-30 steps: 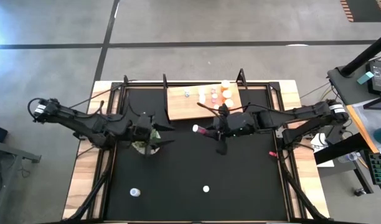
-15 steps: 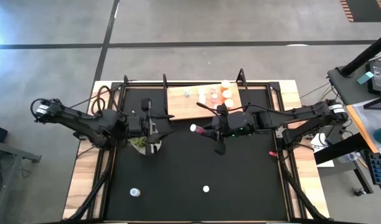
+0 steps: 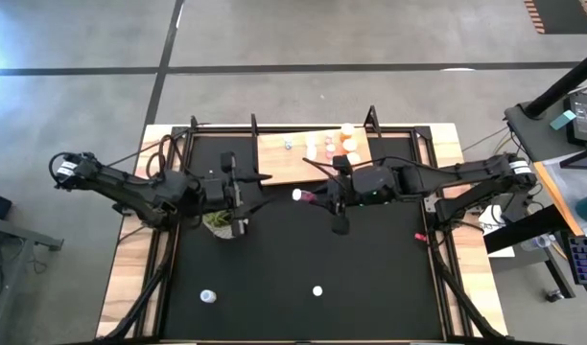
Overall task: Pick and place medicine bottles onto shelf by color
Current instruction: Put the top blue pill bottle on the shelf aligned with the other blue pill bottle
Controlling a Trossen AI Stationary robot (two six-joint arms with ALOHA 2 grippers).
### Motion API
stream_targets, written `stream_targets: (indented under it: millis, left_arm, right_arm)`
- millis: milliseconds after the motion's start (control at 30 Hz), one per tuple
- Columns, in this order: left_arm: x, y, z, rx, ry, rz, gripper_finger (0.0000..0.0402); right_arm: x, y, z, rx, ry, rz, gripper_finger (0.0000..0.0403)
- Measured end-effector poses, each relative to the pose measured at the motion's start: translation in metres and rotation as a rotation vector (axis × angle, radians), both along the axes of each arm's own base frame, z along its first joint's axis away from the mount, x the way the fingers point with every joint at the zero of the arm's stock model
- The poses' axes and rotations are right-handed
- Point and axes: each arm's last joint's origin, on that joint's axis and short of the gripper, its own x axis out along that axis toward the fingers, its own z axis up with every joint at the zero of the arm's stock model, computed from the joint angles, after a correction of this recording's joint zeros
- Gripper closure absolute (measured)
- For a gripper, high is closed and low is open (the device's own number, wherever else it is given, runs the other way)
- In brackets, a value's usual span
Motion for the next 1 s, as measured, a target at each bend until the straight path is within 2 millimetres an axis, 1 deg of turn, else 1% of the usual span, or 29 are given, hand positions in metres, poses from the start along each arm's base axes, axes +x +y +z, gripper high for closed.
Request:
stream_targets:
  millis: [200,400,567,633,867,1000]
  left_arm:
    - [0.002,0.002,-0.006,-0.095,0.037,0.003,0.0212]
    - [0.002,0.002,-0.008,-0.092,0.059,0.002,0.0212]
    - [0.003,0.004,-0.01,-0.085,0.081,0.014,0.0212]
    - [0.004,0.006,-0.012,-0.078,0.107,0.024,0.0212]
    - [0.003,0.009,-0.006,-0.085,0.085,0.037,0.0212]
    - [0.004,0.013,-0.005,-0.098,0.081,0.048,0.0212]
  right_arm:
    - [0.0,-0.007,0.019,-0.01,-0.04,-0.02,0.0303]
    - [0.0,-0.008,0.033,-0.028,-0.079,-0.013,0.0303]
    - [0.0,-0.008,0.044,0.021,-0.118,-0.029,0.0303]
    - [0.0,-0.008,0.047,0.035,-0.136,-0.033,0.0303]
    - [0.002,-0.007,0.05,0.085,-0.183,-0.048,0.0303]
    - [0.008,-0.007,0.051,0.096,-0.188,-0.051,0.0303]
